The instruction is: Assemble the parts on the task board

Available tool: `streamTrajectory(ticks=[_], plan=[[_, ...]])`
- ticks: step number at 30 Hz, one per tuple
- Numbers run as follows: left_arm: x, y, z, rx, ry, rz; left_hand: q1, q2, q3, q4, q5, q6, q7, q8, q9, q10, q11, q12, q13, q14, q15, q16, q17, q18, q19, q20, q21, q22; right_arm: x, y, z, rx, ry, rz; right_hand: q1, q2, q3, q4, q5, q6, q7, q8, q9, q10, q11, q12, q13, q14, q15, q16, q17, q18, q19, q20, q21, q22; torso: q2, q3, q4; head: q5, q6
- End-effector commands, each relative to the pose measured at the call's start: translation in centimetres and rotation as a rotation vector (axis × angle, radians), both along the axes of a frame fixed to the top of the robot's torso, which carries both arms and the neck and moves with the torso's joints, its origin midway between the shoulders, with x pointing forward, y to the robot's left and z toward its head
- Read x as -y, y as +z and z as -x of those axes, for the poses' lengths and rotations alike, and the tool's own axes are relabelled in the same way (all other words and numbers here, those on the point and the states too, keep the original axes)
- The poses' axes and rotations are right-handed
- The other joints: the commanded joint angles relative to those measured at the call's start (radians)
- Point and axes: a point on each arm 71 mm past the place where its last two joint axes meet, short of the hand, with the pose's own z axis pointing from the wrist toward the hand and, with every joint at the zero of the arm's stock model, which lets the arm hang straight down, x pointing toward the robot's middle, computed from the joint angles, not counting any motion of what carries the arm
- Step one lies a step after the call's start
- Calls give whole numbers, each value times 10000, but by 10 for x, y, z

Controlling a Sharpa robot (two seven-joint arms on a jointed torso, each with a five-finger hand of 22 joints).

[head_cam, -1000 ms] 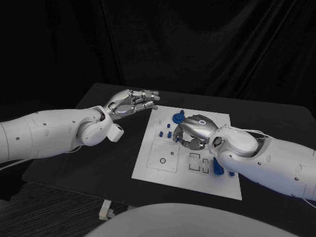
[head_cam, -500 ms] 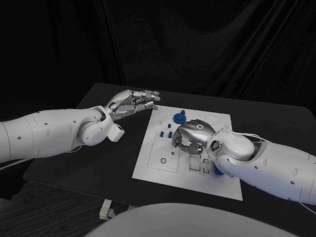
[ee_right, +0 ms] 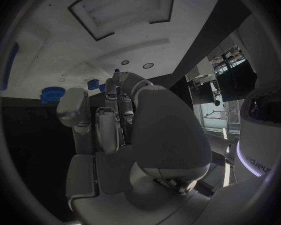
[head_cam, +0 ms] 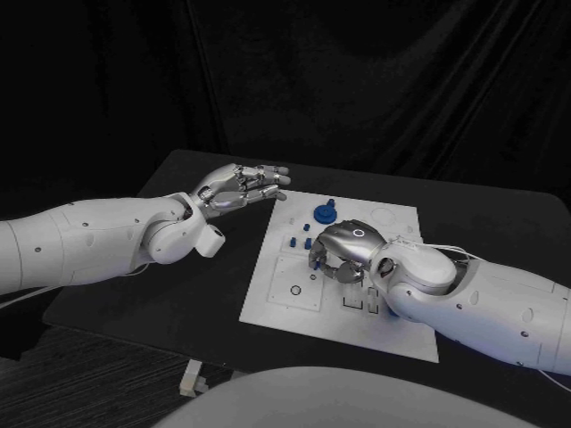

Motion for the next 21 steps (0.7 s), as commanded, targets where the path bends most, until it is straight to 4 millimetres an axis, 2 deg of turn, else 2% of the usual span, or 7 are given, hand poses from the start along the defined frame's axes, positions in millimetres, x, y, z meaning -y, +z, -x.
streamTrajectory(ticks=[1, 21], plan=[[1, 4, 1, 425, -130, 558, 3, -72, 450, -100, 89, -29, 5, 132, -41, -51, 42, -87, -88, -141, -29, -64, -74, -42, -185, -48, -95, -102, -1, -2, 1, -41, -136, 163, 174, 42, 420, -37, 423, 284, 116, -44, 13, 363, -152, 35, 187, 560, -95, -29, 567, 11, 22, -65, 134, 1453, 0, 1, 1, -2, 1], [1, 1, 1, 252, -161, 482, 5, -70, 465, -100, 84, -26, 11, 138, -40, -64, 45, -104, -89, -131, -15, -27, -68, -41, -190, -46, -97, -109, -3, -3, 9, -256, -50, 234, 157, 43, 422, -35, 454, 291, 119, -61, 5, 371, -151, 19, 186, 557, -96, -43, 548, 18, 11, -66, 104, 1444, 0, 2, -3, 39, 1]])
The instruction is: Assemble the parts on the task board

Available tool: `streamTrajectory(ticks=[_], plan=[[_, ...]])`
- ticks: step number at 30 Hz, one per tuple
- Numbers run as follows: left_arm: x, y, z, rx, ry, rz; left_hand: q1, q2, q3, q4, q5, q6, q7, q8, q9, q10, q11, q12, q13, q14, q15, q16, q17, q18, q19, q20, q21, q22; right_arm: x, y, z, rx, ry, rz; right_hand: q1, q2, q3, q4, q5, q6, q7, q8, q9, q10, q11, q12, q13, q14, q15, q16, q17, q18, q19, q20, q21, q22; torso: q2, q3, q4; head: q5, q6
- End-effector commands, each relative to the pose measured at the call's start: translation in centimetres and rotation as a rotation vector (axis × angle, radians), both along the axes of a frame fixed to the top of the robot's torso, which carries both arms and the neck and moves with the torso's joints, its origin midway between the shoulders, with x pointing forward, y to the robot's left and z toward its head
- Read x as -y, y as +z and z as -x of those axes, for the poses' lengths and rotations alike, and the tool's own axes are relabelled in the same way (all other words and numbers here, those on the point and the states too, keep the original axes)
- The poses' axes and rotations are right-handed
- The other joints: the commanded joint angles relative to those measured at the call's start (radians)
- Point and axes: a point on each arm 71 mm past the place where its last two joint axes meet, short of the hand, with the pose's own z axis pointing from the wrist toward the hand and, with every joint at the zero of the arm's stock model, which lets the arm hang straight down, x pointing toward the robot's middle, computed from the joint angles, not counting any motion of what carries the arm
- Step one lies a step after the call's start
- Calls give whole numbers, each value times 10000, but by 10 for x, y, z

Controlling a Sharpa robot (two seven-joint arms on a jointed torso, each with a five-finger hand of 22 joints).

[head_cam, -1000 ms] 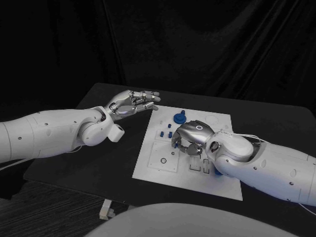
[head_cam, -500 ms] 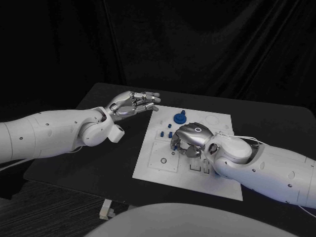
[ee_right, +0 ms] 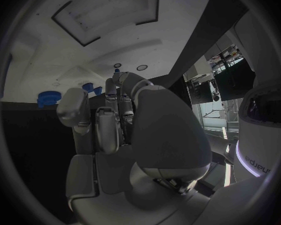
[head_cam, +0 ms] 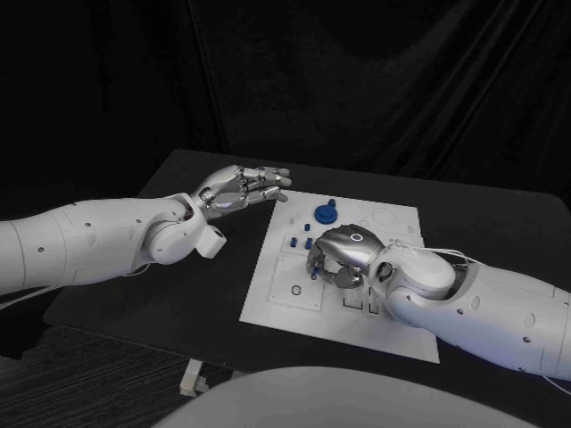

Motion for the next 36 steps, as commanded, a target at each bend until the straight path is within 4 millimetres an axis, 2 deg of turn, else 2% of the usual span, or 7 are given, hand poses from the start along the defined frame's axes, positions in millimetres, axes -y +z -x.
streamTrajectory(ticks=[1, 36], plan=[[1, 3, 1, 330, -87, 454, 5, -70, 465, -100, 84, -26, 10, 138, -40, -31, 13, -103, -88, -131, -15, -27, -68, -39, -72, -29, -97, -102, 1, -2, 1, -37, -170, 182, 157, 43, 422, -35, 340, 290, 118, -61, 5, 370, -150, 19, 186, 557, -96, -43, 548, 17, 12, -65, 104, 1444, 1, 2, -2, 11, 1], [5, -1, 2, -69, -330, 389, -24, -64, 521, -64, 9, -86, 23, 130, -51, -117, 40, -208, -96, -115, 79, 15, -59, -29, -65, -28, -86, -131, 1, -6, 0, -252, -214, 533, 127, 51, 423, -30, 385, 293, 124, -88, -7, 375, -147, -4, 186, 547, -95, -72, 505, 27, -7, -66, 59, 1429, 0, 1, 1, 33, 1]])
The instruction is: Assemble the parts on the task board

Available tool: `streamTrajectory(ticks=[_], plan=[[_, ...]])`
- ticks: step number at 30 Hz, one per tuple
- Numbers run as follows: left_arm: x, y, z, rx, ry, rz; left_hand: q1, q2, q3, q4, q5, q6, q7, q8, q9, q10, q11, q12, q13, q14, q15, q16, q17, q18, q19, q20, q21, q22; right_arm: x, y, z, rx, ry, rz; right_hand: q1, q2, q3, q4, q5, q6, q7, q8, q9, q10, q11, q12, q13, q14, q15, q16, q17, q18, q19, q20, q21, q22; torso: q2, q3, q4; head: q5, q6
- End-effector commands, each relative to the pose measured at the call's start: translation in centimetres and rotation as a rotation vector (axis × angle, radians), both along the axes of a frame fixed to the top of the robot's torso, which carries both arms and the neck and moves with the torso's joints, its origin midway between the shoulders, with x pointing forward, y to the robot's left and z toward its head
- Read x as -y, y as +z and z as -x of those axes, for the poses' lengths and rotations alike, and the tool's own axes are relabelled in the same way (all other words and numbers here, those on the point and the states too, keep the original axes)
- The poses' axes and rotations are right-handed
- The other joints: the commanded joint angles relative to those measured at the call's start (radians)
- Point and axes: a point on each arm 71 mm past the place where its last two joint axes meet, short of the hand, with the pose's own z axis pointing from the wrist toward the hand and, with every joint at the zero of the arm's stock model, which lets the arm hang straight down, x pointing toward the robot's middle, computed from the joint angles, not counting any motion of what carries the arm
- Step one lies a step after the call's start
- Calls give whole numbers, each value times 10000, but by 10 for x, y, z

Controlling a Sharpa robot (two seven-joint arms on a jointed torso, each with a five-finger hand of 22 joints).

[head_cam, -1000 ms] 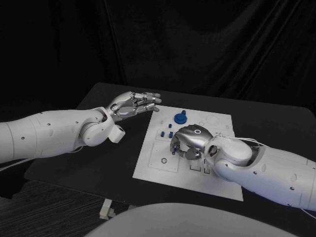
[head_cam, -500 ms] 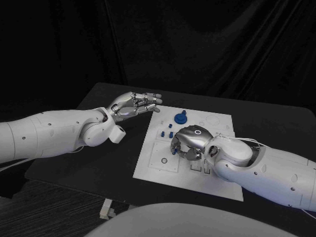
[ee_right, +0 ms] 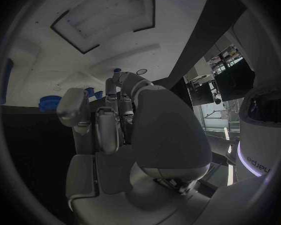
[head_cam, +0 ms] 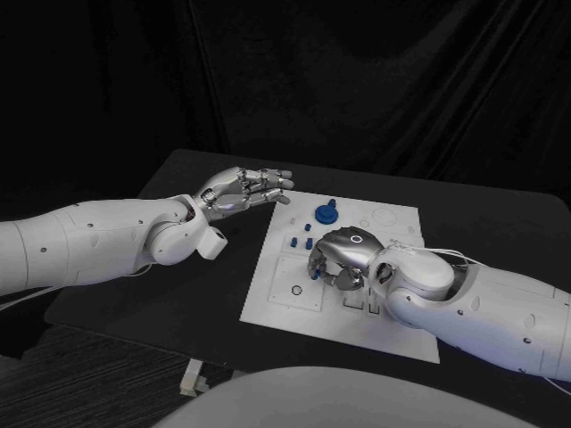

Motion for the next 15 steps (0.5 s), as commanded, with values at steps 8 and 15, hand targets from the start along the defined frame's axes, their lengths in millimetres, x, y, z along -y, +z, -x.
streamTrajectory(ticks=[8, 15], plan=[[2, 0, 1, -2, -154, 277, -21, -55, 551, -61, 10, -62, -19, 133, -52, -91, 35, -127, -93, -43, 72, 59, -53, -18, -41, -30, -72, -106, 2, -4, -1, -52, -172, 245, 78, 85, 411, -16, 313, 275, 135, -83, -8, 377, -145, -40, 187, 545, -89, -83, 494, 30, -20, -62, 41, 1419, 3, 1, 3, -10, 1], [1, 0, 1, -44, -165, 257, -20, -51, 561, -60, 12, -64, -20, 135, -52, -92, 36, -121, -91, -35, 82, 75, -50, -14, -33, -30, -67, -107, 1, -4, -1, 51, -211, 95, 77, 89, 410, -18, 298, 274, 134, -89, -10, 380, -146, -43, 188, 543, -89, -89, 485, 33, -25, -61, 29, 1415, 1, 0, 0, 12, 1]])
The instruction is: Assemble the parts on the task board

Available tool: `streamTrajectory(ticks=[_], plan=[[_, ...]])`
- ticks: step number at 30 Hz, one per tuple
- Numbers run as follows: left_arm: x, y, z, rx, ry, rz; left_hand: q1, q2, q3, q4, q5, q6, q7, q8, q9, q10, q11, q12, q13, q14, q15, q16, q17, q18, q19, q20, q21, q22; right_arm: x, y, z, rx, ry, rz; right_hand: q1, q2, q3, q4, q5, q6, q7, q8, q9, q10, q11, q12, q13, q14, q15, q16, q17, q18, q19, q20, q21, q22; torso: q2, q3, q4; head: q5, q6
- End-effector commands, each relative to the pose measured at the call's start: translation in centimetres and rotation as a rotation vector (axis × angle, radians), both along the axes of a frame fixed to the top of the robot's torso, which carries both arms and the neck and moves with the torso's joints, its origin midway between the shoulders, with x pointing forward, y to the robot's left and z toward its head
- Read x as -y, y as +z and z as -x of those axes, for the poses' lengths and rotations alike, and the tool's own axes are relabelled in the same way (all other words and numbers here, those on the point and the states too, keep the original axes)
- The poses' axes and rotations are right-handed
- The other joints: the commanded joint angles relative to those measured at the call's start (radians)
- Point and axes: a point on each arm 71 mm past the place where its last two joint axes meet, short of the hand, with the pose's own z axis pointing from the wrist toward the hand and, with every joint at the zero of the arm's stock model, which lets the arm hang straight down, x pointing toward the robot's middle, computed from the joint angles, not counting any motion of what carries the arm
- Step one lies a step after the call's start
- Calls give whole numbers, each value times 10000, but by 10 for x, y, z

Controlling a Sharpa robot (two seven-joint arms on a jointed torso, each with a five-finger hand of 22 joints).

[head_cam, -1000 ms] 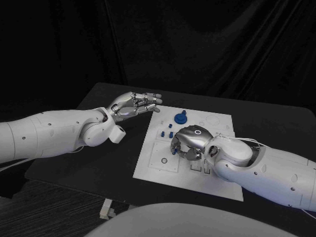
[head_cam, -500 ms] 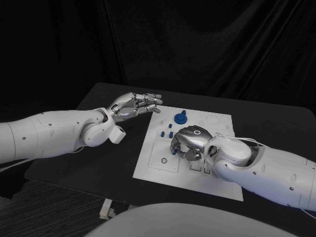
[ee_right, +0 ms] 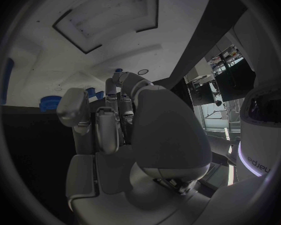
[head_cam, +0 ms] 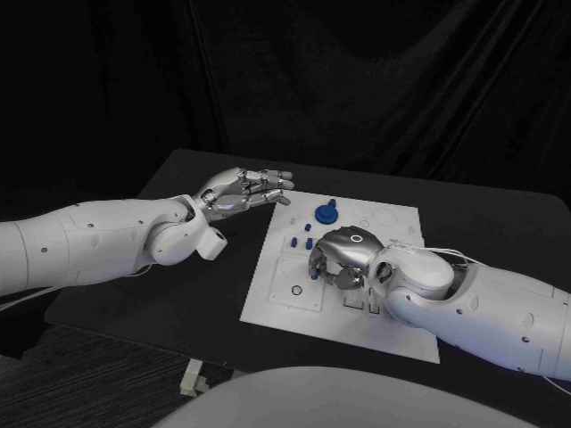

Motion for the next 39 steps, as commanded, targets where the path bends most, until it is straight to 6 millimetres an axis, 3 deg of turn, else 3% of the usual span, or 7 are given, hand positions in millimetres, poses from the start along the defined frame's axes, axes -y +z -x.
streamTrajectory(ticks=[1, 39], plan=[[1, 1, 0, 5, -97, 226, -18, -46, 572, -58, 13, -65, -19, 136, -52, -94, 35, -124, -91, -29, 92, 81, -49, -11, -27, -30, -62, -108, 1, -3, 0, 47, -172, 62, 77, 89, 410, -18, 299, 274, 134, -89, -13, 380, -146, -43, 188, 543, -89, -90, 485, 33, -25, -61, 29, 1415, 0, 0, 0, 10, 1], [2, -2, 1, -252, -255, 177, 6, -25, 704, -58, 29, -99, -21, 154, -55, -115, 36, -119, -87, 87, 219, 295, -24, 35, 100, -37, 2, -124, -4, -6, 2, -64, -136, 143, 82, 98, 405, -44, 268, 299, 123, -106, -20, 426, -159, -42, 201, 540, -96, -101, 471, 43, -43, -63, -11, 1402, 0, 0, 1, 33, 1]])
